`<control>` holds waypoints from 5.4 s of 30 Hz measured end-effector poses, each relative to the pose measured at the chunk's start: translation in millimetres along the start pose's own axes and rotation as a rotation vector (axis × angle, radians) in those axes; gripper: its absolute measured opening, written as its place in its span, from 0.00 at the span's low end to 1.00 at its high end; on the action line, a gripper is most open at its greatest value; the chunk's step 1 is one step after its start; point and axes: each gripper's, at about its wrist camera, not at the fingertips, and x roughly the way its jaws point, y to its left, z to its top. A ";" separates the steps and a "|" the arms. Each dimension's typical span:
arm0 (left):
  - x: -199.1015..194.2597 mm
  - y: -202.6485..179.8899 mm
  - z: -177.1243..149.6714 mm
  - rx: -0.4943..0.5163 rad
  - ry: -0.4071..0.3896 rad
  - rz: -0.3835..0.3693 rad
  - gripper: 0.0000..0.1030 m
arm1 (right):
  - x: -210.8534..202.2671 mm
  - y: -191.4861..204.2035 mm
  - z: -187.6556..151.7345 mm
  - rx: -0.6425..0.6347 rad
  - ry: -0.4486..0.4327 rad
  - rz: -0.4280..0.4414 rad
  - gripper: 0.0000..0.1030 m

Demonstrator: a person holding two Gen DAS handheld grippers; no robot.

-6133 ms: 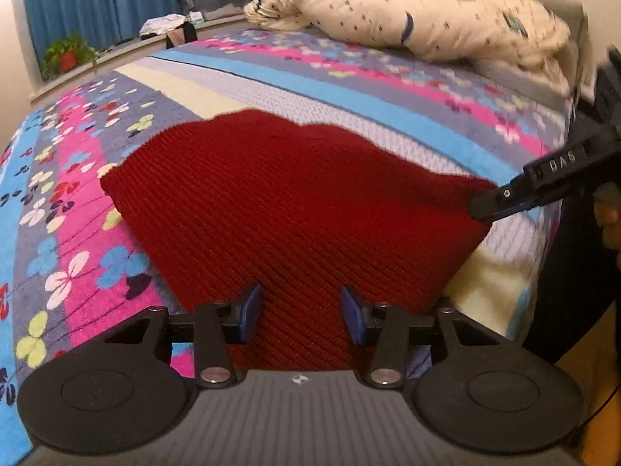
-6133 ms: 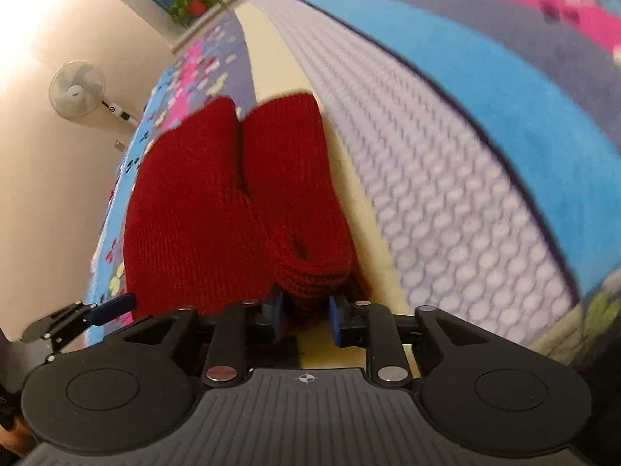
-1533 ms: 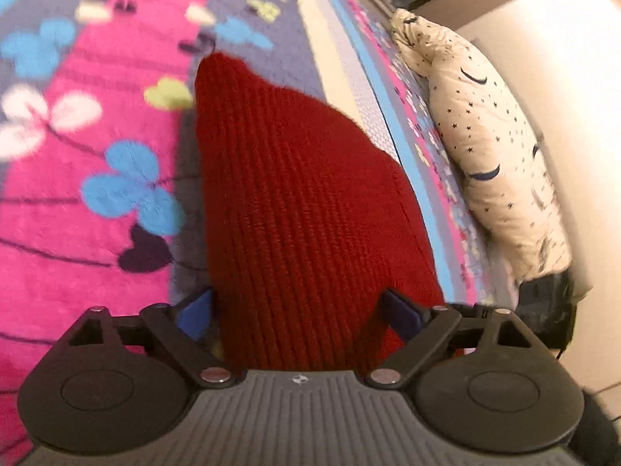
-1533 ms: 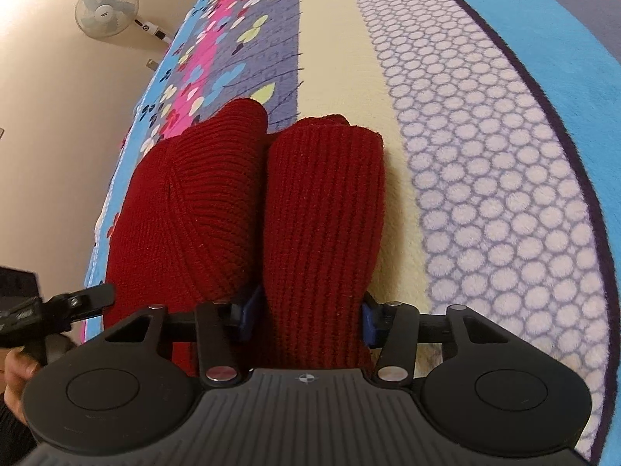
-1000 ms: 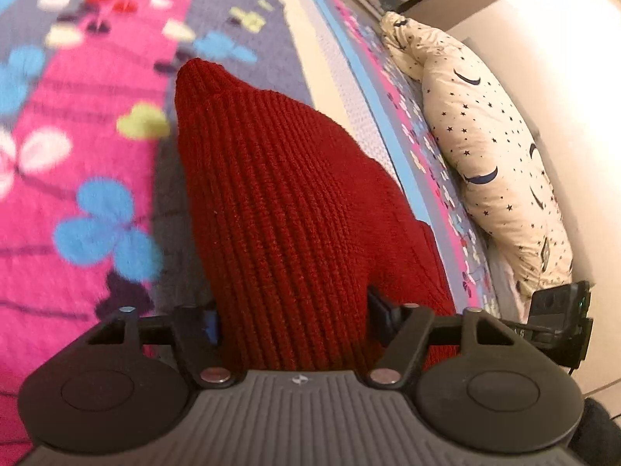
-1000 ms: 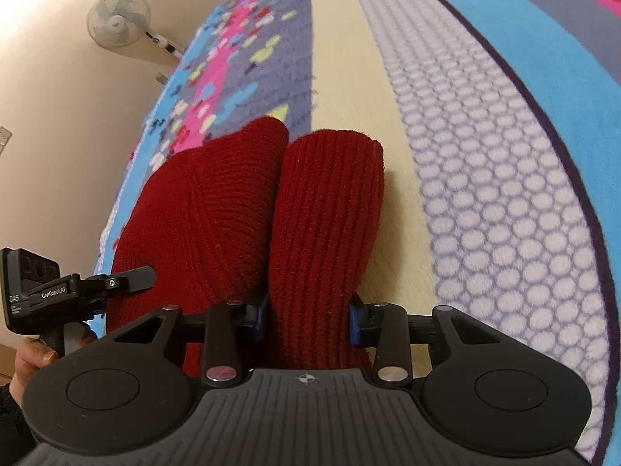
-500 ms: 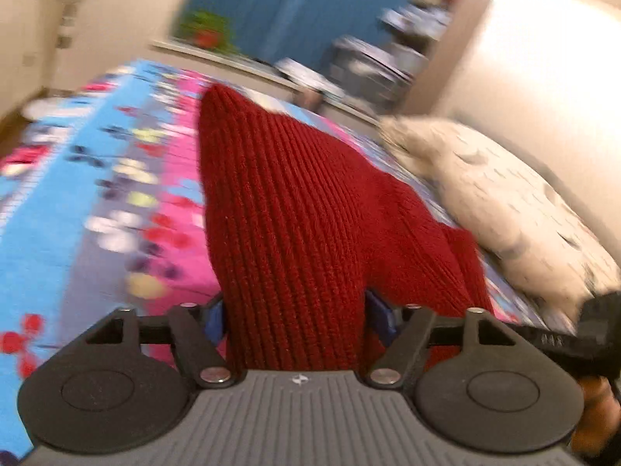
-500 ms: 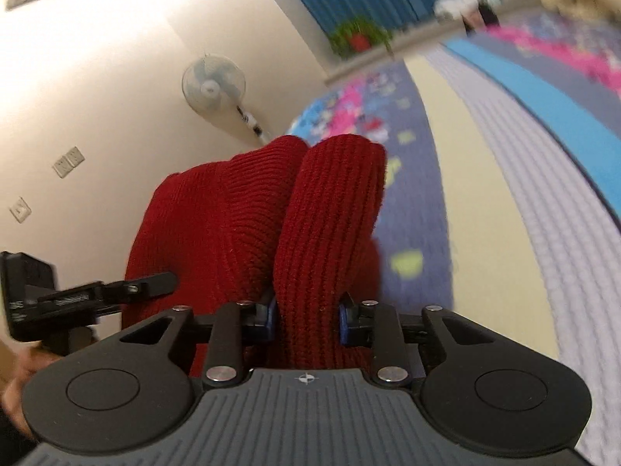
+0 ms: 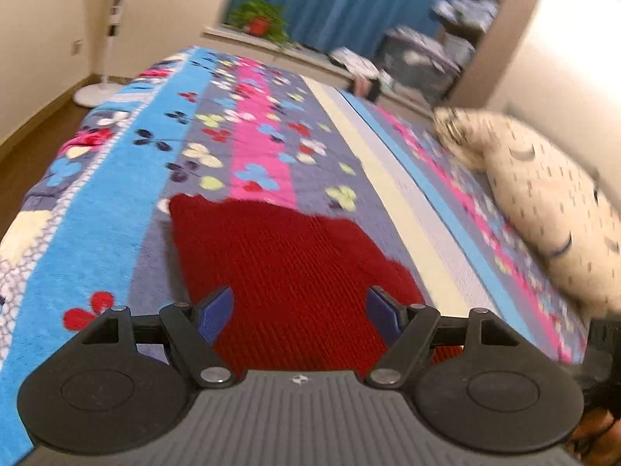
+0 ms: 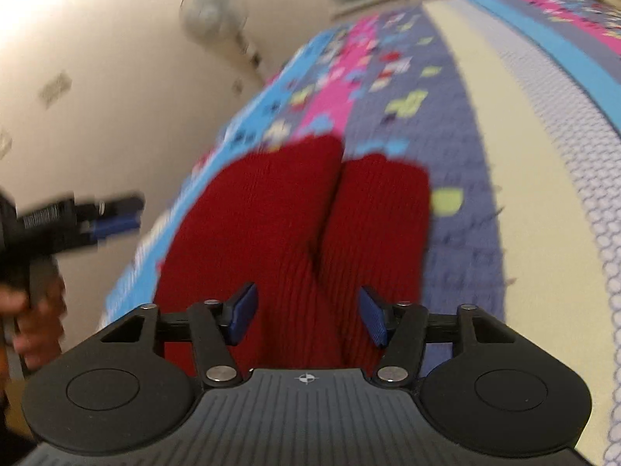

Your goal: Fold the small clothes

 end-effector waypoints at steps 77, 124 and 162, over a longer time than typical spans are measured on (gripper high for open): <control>-141.6 -121.5 -198.3 0.061 -0.040 0.466 1.00 | -172.7 81.1 -142.2 -0.153 -0.245 -0.329 0.99; -143.5 -125.1 -197.2 0.084 -0.056 0.445 1.00 | -168.3 98.1 -147.7 -0.261 -0.258 -0.338 0.99; -141.9 -129.4 -195.1 0.086 -0.059 0.442 1.00 | -166.1 100.3 -148.4 -0.262 -0.259 -0.341 0.99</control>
